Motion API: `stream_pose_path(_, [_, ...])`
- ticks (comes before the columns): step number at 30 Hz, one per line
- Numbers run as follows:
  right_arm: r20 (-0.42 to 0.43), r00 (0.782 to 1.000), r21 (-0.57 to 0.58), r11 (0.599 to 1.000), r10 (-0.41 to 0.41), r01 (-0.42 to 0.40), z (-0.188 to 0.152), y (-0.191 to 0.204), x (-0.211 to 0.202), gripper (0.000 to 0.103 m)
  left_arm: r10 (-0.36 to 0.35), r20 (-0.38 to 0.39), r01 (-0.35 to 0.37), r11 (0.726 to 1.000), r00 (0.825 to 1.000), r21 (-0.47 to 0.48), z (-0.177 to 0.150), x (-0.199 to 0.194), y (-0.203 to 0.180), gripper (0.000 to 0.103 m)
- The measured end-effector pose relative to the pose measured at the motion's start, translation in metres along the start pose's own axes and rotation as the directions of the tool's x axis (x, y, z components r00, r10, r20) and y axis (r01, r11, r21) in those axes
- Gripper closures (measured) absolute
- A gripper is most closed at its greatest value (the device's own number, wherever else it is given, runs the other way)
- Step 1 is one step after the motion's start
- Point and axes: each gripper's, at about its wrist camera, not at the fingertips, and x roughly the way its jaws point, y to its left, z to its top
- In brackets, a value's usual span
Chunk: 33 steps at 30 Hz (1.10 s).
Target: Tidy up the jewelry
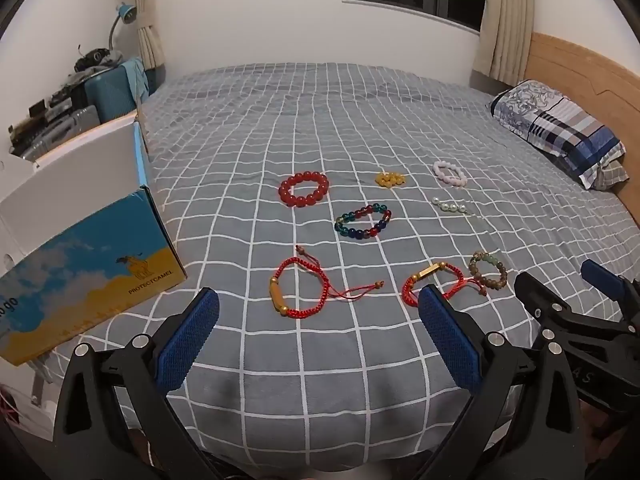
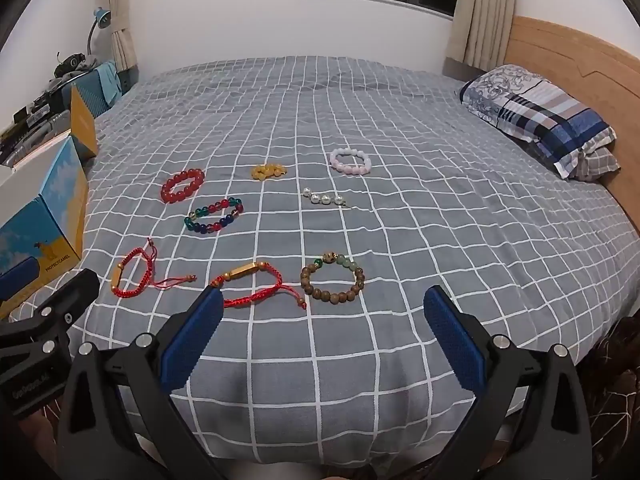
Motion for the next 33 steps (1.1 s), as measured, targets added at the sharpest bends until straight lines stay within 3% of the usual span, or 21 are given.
stream_pose_path(33, [0.001,1.0,0.0,1.0,0.01,-0.01,0.0017,0.0031,0.0035,0.007,-0.014,-0.027,0.013,1.0,1.0,-0.008,-0.0021,0.0092,-0.0006,0.006])
